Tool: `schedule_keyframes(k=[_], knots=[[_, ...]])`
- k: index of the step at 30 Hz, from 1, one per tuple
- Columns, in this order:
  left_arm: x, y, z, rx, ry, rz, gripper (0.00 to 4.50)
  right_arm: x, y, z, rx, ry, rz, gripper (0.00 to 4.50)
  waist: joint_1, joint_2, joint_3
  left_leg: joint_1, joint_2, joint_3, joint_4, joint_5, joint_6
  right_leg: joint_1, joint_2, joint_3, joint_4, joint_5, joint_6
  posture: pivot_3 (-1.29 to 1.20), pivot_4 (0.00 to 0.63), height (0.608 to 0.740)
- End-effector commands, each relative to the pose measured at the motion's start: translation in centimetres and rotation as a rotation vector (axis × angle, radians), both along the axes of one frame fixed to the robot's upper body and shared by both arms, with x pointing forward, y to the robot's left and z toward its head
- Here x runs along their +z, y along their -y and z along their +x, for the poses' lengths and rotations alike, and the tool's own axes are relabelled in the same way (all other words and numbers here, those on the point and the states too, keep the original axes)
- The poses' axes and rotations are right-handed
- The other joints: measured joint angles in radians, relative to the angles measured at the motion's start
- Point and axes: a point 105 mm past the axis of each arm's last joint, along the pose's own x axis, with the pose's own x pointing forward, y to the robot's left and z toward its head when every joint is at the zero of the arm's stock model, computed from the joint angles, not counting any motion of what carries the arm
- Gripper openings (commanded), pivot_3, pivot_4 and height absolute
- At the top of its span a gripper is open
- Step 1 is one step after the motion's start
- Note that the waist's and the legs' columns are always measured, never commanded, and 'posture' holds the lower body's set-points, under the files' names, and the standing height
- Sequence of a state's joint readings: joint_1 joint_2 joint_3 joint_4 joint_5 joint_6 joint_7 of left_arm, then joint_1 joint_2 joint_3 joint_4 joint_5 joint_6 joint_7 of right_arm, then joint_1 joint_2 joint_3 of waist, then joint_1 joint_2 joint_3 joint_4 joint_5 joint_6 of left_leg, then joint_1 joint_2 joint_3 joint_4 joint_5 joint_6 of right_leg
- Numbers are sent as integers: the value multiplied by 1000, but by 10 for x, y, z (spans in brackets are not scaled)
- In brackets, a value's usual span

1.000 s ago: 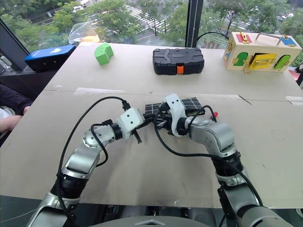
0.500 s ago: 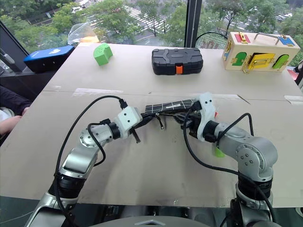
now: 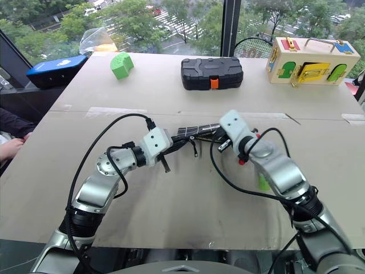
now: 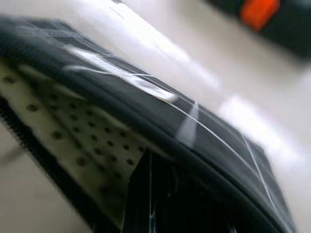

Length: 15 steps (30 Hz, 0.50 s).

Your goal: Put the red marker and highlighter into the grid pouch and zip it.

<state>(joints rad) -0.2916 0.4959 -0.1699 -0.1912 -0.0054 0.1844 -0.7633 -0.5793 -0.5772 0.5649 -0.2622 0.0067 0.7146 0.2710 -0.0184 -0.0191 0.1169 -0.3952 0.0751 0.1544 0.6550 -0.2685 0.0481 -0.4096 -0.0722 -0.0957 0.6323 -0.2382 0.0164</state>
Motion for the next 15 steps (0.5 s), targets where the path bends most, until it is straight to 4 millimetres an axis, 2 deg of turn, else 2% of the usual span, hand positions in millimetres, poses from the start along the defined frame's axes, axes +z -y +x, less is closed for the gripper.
schedule_keyframes(k=[1, 3, 4, 5, 6, 9, 12, 15], knots=[[12, 7, -5, -31, 51, -22, 0, -3, -12, -3, 180, 126, -241, 63, 2, 0, 0, 0, 0, 0, 0, 0, 0, 0, 0, 0, 0, 0, 0, 0, 150, 740], [12, 6, -5, -24, 57, -26, 0, 0, -9, 1, 185, 134, -270, 596, 5, -1, 0, 0, 1, 0, 0, 0, 0, 0, 0, 0, 0, 0, 1, 0, 150, 740], [12, 6, -5, -18, 58, -29, 0, 2, -9, 1, 189, 140, -281, 1119, 5, -1, 0, 0, 1, 1, 0, 0, 0, 0, 0, 0, 0, 0, 1, 0, 150, 740], [12, 6, -5, -16, 57, -31, 0, 4, -8, 3, 185, 149, -294, 1441, 5, -1, 0, 0, 1, 1, 0, 0, 0, 0, 0, 0, 0, 0, 1, 0, 150, 740], [11, 6, -5, -15, 55, -32, 0, 6, -6, 4, 186, 155, -314, 2016, 5, -1, 0, 0, 1, 1, 1, 0, 0, 0, 0, 1, 0, 0, 1, 0, 150, 740], [10, 5, -5, -8, 43, -34, 0, 7, 2, 6, 181, 158, -361, 3039, 4, -1, 0, 0, 2, 2, 2, 0, 0, 0, 0, 1, 0, 0, 1, 0, 150, 740], [10, 3, -2, 6, 36, -39, 0, 11, 11, 6, 159, 168, -369, 4435, 5, -1, 0, 0, 2, 2, 3, 0, 0, 0, 0, 0, 1, 0, 1, 0, 150, 740], [10, -1, 4, 35, 22, -39, 0, 21, 22, -2, 102, 100, -246, 4435, 7, -1, 0, -1, 2, 1, 3, 0, 0, 0, 0, 0, 1, 0, 1, 0, 150, 740]])
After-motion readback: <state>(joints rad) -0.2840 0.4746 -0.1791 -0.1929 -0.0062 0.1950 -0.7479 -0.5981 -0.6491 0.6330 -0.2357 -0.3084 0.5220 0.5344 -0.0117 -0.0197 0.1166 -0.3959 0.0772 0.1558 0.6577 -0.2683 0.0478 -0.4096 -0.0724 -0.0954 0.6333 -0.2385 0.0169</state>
